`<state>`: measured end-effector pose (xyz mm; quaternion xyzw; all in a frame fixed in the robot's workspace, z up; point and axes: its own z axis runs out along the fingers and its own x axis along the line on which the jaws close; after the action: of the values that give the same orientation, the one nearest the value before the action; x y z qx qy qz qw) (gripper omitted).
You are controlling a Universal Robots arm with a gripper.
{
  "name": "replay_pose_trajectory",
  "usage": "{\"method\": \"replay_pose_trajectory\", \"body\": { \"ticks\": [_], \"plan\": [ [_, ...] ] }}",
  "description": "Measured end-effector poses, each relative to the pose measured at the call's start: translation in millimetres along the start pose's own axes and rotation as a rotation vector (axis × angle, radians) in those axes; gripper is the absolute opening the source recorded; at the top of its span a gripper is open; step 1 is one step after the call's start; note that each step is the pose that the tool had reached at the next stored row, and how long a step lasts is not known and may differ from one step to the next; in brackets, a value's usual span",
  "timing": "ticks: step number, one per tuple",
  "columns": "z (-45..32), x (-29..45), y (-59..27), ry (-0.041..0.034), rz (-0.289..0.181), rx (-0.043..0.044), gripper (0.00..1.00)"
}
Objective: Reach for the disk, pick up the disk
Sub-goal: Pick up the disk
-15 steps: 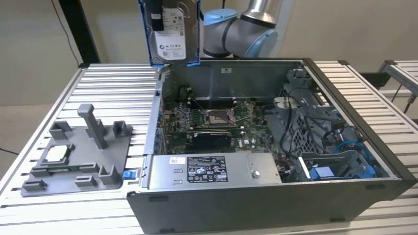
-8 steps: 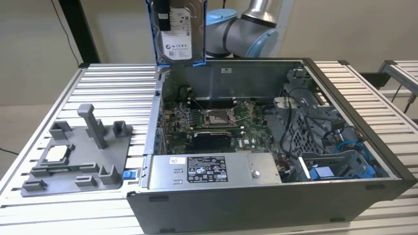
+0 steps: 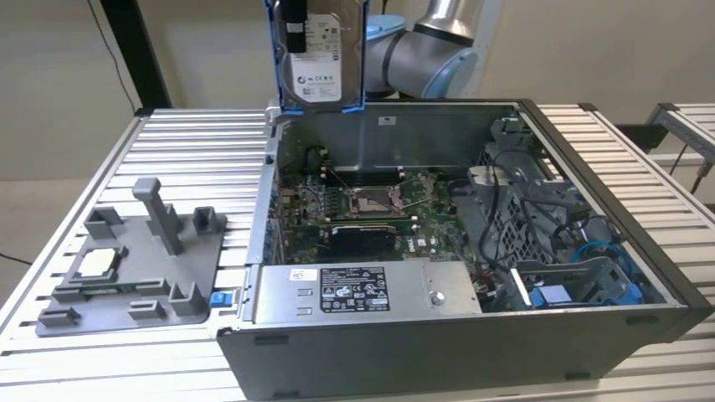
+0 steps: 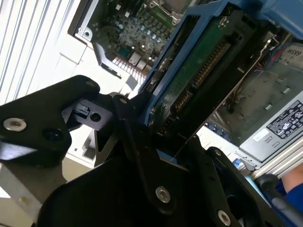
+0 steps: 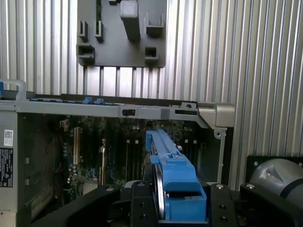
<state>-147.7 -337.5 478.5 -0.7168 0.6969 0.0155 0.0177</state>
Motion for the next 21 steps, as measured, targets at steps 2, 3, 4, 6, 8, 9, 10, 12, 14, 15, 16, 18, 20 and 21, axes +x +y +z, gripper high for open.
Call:
{"method": "replay_pose_trajectory", "body": {
  "ticks": [2, 3, 4, 6, 8, 9, 10, 12, 14, 15, 16, 18, 20, 21],
  "plan": [
    [0.0, 0.1, -4.2, 0.0001, 0.0, -0.0002, 0.0],
    [0.0, 0.2, -6.3, 0.0, 0.0, -0.0001, 0.0],
    [0.0, 0.2, -8.6, 0.0, 0.0, 0.0, 0.0],
    [0.0, 0.3, -12.7, 0.0001, 0.0, -0.0001, 0.0],
    [0.1, 0.5, -16.8, 0.0, 0.0, -0.0001, 0.0],
    [0.1, 0.5, -18.9, 0.0, 0.0, -0.0001, 0.0],
    [0.0, 0.6, -20.9, 0.0001, 0.0, -0.0001, 0.0],
    [0.0, 0.7, -25.1, 0.0001, 0.0, -0.0001, 0.0],
    [0.0, 0.8, -29.1, 0.0001, 0.0, -0.0002, 0.0],
    [0.0, 0.9, -31.0, 0.0001, 0.0, -0.0002, 0.0],
    [0.1, 0.9, -33.0, 0.0001, 0.0, -0.0001, 0.0],
    [0.1, 1.0, -37.2, 0.0, 0.0, -0.0001, 0.0],
    [0.1, 1.2, -41.0, 0.0001, 0.0, -0.0001, 0.0],
    [0.1, 1.2, -42.9, 0.0001, 0.0, -0.0001, 0.0]
  ]
}}
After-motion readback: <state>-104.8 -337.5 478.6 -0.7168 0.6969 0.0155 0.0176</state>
